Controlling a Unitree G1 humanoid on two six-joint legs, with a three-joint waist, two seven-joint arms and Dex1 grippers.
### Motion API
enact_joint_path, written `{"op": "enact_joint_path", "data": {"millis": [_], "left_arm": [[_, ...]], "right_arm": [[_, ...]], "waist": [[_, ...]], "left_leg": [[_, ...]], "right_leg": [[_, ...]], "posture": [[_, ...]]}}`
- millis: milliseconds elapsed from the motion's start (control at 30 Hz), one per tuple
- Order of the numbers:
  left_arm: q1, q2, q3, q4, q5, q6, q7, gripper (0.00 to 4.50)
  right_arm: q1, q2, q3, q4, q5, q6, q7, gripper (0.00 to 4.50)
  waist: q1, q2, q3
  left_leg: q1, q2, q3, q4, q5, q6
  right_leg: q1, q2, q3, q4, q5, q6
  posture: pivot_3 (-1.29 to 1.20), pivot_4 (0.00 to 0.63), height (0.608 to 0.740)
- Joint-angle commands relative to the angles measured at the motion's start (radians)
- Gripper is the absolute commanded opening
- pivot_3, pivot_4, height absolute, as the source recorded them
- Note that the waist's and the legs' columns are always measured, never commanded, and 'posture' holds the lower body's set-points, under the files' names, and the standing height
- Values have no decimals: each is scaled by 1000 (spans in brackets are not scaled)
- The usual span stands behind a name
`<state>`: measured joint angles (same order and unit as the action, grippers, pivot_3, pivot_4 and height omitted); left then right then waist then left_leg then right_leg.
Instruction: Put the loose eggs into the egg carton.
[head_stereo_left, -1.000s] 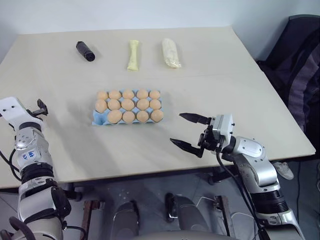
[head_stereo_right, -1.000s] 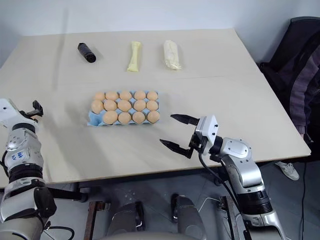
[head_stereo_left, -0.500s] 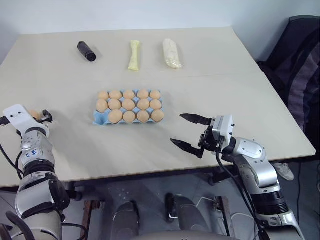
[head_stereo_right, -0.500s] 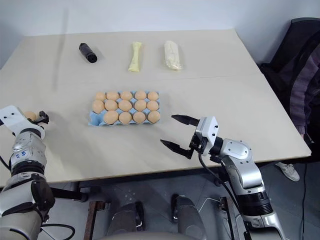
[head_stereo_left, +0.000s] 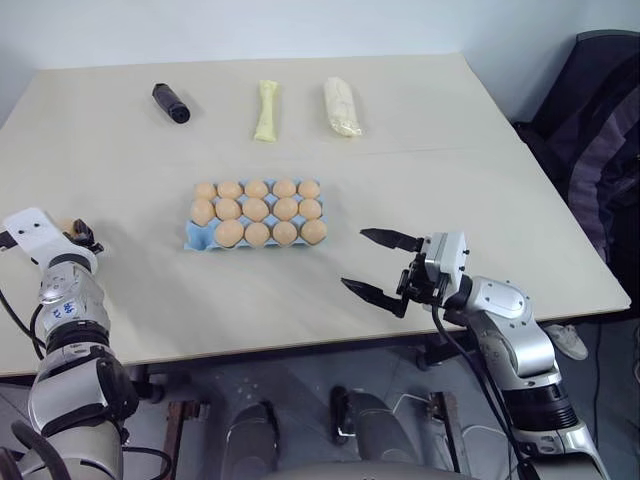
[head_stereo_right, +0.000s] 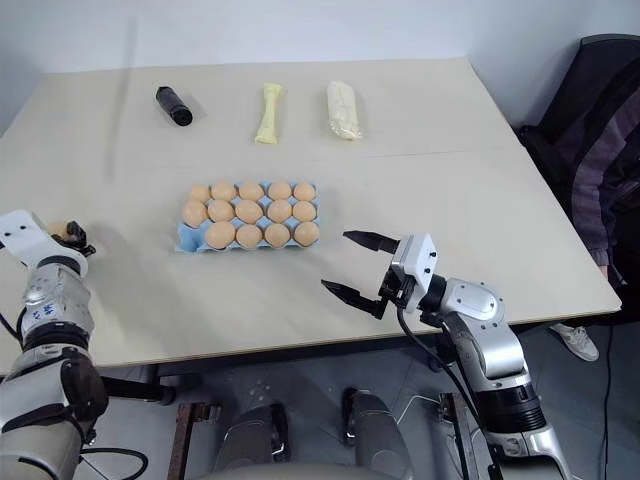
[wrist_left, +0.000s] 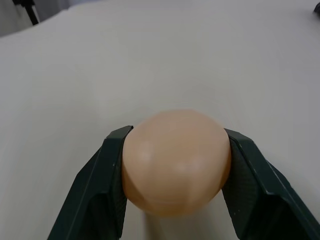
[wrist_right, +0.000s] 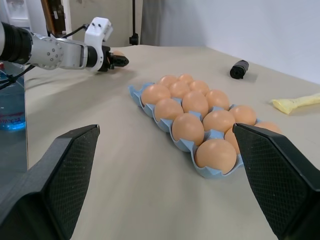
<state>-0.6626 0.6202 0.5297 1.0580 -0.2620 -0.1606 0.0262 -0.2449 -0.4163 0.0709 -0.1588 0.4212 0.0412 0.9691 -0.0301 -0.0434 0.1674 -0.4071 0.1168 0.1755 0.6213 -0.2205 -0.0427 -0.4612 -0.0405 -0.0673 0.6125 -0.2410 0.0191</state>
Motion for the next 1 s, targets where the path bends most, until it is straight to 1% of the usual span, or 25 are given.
{"op": "enact_joint_path", "data": {"millis": [33, 67, 100, 167, 233, 367, 433, 600, 700, 1000], "left_arm": [[19, -14, 9, -149, -83, -80, -210, 2244], [31, -30, -5, -210, -121, -66, -317, 2244], [45, -35, -26, -252, -125, -58, -373, 2244], [70, -45, -53, -327, -139, -20, -449, 2244], [102, -39, -118, -397, -110, -11, -537, 2244], [164, -45, -223, -566, -131, 73, -704, 2244], [179, -43, -250, -599, -119, 81, -731, 2244], [197, -49, -268, -634, -118, 109, -752, 2244], [237, -37, -285, -675, -113, 126, -793, 2244], [263, -28, -286, -670, -82, 124, -792, 2244]], "right_arm": [[9, -8, -18, -48, 13, -7, -7, 4500], [10, -9, -18, -49, 14, -5, -7, 4500], [11, -10, -19, -49, 15, -4, -7, 4500], [11, -11, -18, -49, 16, -2, -5, 4500], [9, -12, -16, -48, 15, 0, -4, 4500], [7, -11, -18, -46, 13, -2, -7, 4500], [8, -11, -18, -47, 12, -3, -8, 4500], [13, -8, -18, -52, 6, -7, -18, 4500], [20, -9, -21, -58, 6, -9, -25, 4500], [20, -4, -13, -55, 2, -16, -35, 4500]], "waist": [[1, 0, 0], [3, 0, 0], [5, 0, 0], [4, 0, 0], [3, 0, 0], [-2, 0, 0], [-2, 0, 0], [-1, 0, 0], [-2, 0, 0], [0, 0, 0]], "left_leg": [[0, 0, 0, 0, 0, 0], [0, 0, 0, 0, 0, 0], [0, 0, 0, 0, 0, 0], [0, -1, 0, 1, 0, 0], [0, -2, 0, 1, 0, 0], [1, -1, 1, 1, 0, 0], [1, 0, 1, 1, 0, 0], [2, 0, -2, 2, 0, 0], [2, 0, -2, 4, 0, -1], [2, 0, -7, 6, 0, -1]], "right_leg": [[0, 0, 0, 0, 0, 0], [0, 0, 0, 0, 0, 0], [0, 0, -1, 0, 0, 0], [1, 2, -1, 0, 0, 0], [2, 2, 0, 0, 0, 0], [1, 2, 1, 0, 0, 0], [1, 4, 1, 2, 0, 0], [0, 7, 4, 4, -1, -2], [0, 8, 6, 4, -1, -2], [0, 9, 8, 3, -2, -2]], "posture": [[0, 150, 740], [0, 150, 740], [0, 150, 740], [0, 150, 740], [0, 150, 740], [0, 150, 740], [0, 150, 740], [0, 150, 740], [0, 150, 740], [0, 150, 740]]}}
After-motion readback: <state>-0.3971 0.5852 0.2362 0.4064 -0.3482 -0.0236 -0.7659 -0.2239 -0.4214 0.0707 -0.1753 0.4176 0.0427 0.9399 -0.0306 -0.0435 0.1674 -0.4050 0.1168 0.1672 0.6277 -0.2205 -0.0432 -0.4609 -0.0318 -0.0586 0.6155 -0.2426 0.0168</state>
